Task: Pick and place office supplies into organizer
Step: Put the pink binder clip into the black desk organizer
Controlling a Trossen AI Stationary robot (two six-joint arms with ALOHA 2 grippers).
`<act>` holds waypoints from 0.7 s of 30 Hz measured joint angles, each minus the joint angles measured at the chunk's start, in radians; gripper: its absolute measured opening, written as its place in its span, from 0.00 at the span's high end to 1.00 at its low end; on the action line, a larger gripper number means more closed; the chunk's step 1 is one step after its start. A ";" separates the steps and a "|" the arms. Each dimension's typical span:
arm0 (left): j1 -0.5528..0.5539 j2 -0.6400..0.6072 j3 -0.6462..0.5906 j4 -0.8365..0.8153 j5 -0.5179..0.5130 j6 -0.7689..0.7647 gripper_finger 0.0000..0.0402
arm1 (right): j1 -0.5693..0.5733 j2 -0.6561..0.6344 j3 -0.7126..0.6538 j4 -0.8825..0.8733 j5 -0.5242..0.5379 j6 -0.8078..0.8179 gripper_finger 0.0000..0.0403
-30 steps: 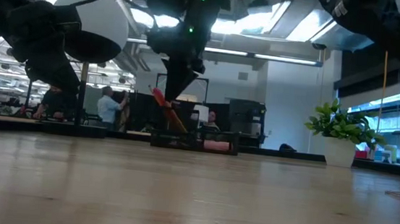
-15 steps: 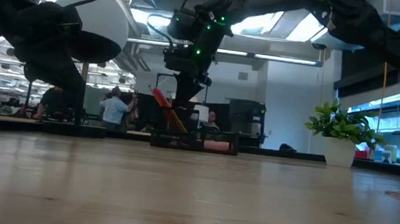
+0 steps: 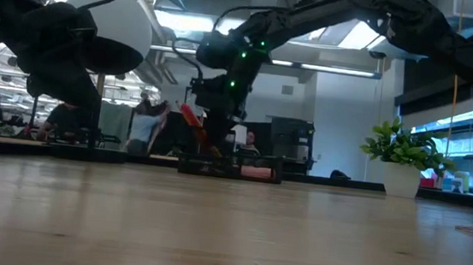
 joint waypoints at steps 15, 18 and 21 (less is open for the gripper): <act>0.000 0.000 0.000 -0.001 0.000 0.000 0.60 | -0.003 0.000 -0.052 0.052 0.002 0.000 0.83; 0.000 0.000 0.000 -0.001 0.000 0.000 0.60 | -0.003 0.000 -0.052 0.051 0.002 0.000 0.83; 0.000 0.000 0.000 -0.001 0.000 0.000 0.60 | -0.002 0.000 -0.052 0.051 0.002 0.000 0.83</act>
